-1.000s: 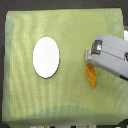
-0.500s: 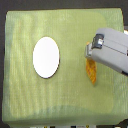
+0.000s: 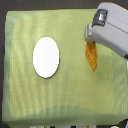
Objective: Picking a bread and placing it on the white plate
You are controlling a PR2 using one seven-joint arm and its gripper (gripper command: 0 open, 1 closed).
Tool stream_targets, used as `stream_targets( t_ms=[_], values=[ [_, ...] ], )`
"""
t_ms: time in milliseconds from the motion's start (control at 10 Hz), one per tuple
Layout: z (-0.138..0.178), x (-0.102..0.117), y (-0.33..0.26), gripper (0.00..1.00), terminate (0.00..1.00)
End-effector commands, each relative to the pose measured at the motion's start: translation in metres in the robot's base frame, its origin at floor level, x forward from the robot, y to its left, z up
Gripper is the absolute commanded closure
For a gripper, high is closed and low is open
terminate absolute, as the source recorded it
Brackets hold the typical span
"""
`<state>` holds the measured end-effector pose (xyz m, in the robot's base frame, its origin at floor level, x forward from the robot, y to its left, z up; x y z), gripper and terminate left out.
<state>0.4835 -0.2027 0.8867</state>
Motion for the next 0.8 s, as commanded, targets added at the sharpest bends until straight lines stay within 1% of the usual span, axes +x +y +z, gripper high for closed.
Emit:
stream_targets(
  t_ms=[0,100,200,300,400,600,700],
  values=[
    [0.035,0.045,0.083,1.0,0.0],
    [0.028,0.053,0.108,1.0,0.0],
    [0.014,0.056,0.141,1.0,0.0],
    [0.008,0.055,0.151,1.0,0.0],
    [-0.008,0.053,0.172,1.0,0.0],
    [-0.019,0.054,0.191,1.0,0.0],
    [-0.024,0.048,0.201,1.0,0.0]
  ],
)
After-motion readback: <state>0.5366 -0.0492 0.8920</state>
